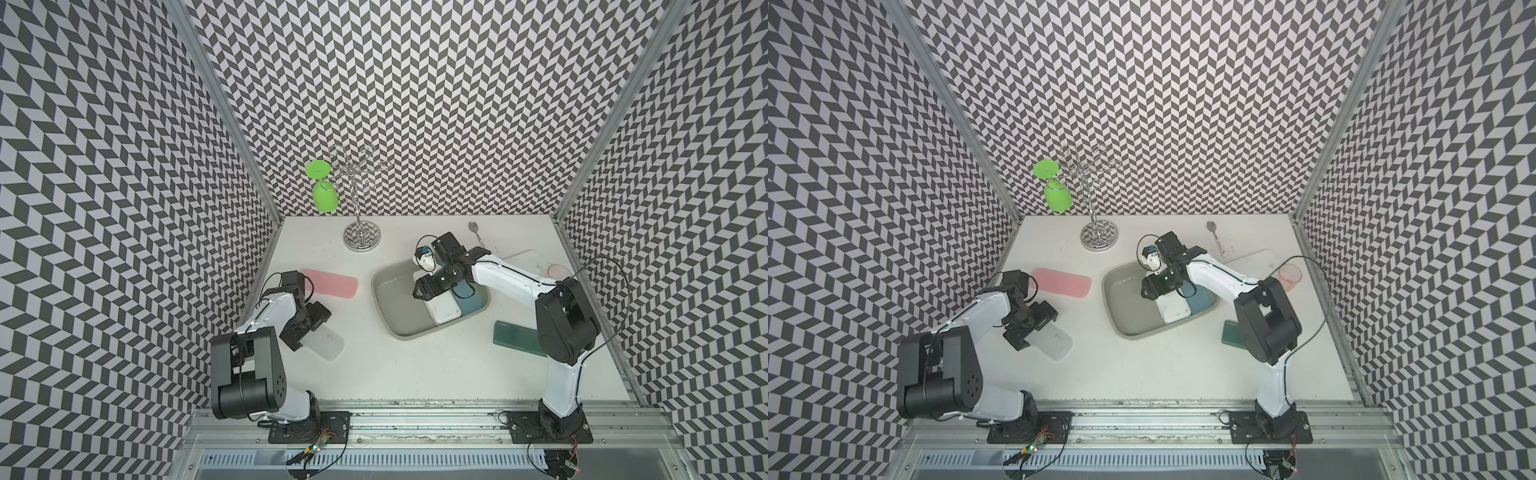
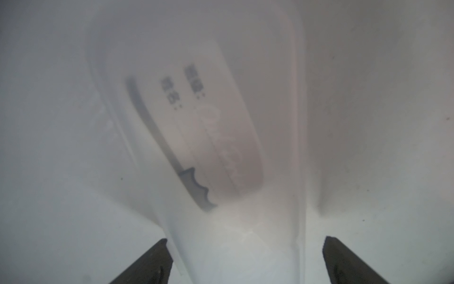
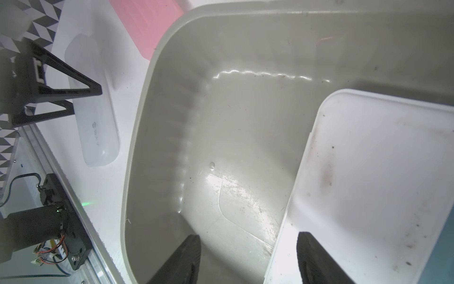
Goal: Put the pencil case into the storage box
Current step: Pick up the pencil case from the center of the board.
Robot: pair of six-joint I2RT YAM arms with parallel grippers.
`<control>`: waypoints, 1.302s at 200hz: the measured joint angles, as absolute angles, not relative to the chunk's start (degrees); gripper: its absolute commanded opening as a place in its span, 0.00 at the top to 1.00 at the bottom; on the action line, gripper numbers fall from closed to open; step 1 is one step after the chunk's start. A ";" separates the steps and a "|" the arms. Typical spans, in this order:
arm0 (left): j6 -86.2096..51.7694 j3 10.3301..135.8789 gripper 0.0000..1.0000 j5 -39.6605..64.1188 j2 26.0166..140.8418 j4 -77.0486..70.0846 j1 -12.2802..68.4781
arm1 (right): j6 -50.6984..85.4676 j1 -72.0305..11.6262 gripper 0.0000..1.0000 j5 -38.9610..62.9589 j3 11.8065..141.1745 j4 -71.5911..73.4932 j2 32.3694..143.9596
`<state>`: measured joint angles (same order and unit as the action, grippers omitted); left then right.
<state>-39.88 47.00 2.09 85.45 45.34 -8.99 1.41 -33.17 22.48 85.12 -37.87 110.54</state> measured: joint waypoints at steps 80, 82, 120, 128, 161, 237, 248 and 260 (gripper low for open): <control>-38.04 47.44 0.35 1.76 86.89 45.10 -8.71 | 2.02 -32.71 0.33 22.41 84.77 -37.15 110.06; -38.02 47.48 0.35 1.78 86.89 45.12 -8.69 | 2.04 -32.71 0.34 22.44 84.73 -37.12 110.04; -36.86 51.00 0.35 1.28 86.89 47.33 -8.03 | 2.61 -32.56 0.33 22.35 84.03 -37.08 109.93; -36.82 52.40 0.35 1.19 86.89 48.07 -7.73 | 2.63 -32.42 0.33 22.33 84.05 -36.99 109.93; -36.73 61.65 0.35 1.08 87.07 51.42 -4.58 | 2.66 -30.98 0.33 22.35 84.05 -36.97 109.91; -39.46 82.02 0.34 2.20 96.90 54.63 11.70 | 3.25 -20.60 0.33 22.83 83.96 -36.82 106.41; -40.53 83.99 0.34 2.96 98.85 54.74 14.74 | 3.53 -18.74 0.33 23.07 83.33 -36.23 105.43; -41.76 85.67 0.34 3.86 100.82 54.76 17.85 | 3.73 -16.99 0.33 23.49 82.32 -35.66 104.51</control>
